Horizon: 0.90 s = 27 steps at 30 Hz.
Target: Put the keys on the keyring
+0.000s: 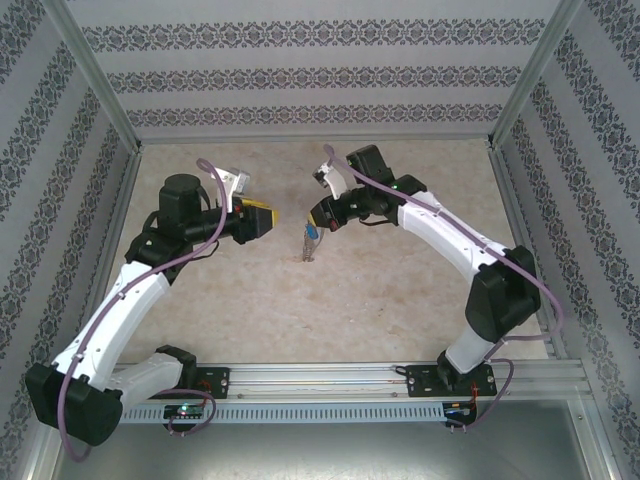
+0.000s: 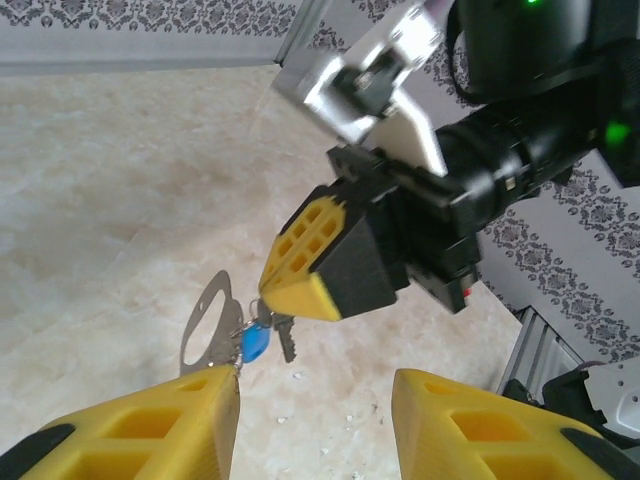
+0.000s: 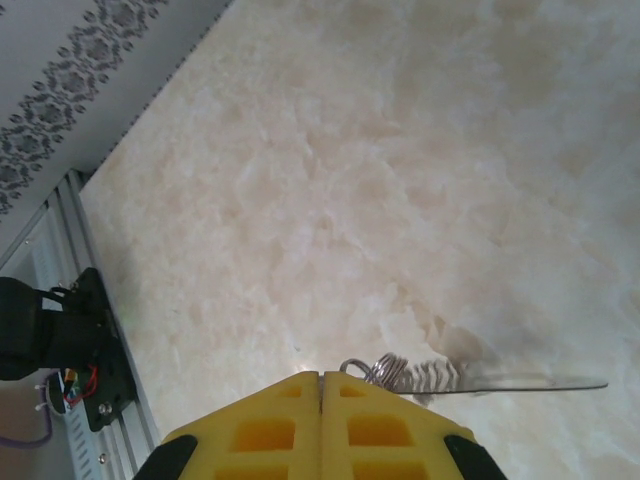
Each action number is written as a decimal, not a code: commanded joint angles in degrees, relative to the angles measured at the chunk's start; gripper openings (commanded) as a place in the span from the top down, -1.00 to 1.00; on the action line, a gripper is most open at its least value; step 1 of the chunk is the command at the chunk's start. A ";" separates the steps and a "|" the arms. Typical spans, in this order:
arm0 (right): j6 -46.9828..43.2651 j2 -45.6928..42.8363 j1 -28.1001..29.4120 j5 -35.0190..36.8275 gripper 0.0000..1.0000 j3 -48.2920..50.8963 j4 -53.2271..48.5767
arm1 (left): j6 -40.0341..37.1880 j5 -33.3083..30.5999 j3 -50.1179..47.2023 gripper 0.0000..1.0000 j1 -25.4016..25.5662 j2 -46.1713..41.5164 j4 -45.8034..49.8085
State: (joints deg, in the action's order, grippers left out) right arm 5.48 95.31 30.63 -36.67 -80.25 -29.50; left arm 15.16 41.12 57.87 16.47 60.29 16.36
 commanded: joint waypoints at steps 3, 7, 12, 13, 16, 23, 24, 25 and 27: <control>2.94 0.41 -0.13 0.78 1.00 4.88 4.68 | -0.24 -0.70 -1.16 0.10 -0.21 -1.70 1.06; 4.38 -1.15 -0.57 1.83 1.00 9.24 6.33 | 0.22 -0.52 -2.08 0.09 -0.24 -1.82 0.04; 5.46 -4.12 -1.05 2.95 1.00 15.12 6.38 | 1.06 -0.27 -2.91 0.07 -0.23 -1.06 -1.67; 5.85 -4.56 -1.31 3.13 1.00 16.50 6.38 | 1.35 -0.19 -3.29 0.07 -0.21 -1.05 -2.30; 6.24 -5.02 -1.91 2.39 1.00 19.91 6.47 | 0.70 -0.17 -4.13 0.07 -0.24 -0.91 -2.38; 6.05 -3.55 -3.56 0.81 0.93 25.55 8.11 | -2.72 -1.87 -4.54 0.02 -0.26 -1.72 3.52; 5.98 -3.45 -3.78 0.81 0.87 25.96 8.41 | -2.86 -2.41 -4.56 0.01 -0.28 -2.04 4.25; 5.79 -3.46 -3.97 0.93 0.79 26.24 8.69 | -2.94 -3.20 -4.59 -0.01 -0.29 -2.38 5.13; 5.52 -4.30 -4.22 2.02 0.68 26.55 8.84 | -3.10 -5.45 -4.65 -0.09 -0.22 -3.45 6.88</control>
State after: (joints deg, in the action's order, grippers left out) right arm 10.81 91.59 27.09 -34.74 -54.26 -22.98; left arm 13.72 38.61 53.95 16.47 58.92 19.38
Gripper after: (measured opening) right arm 0.144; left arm 0.532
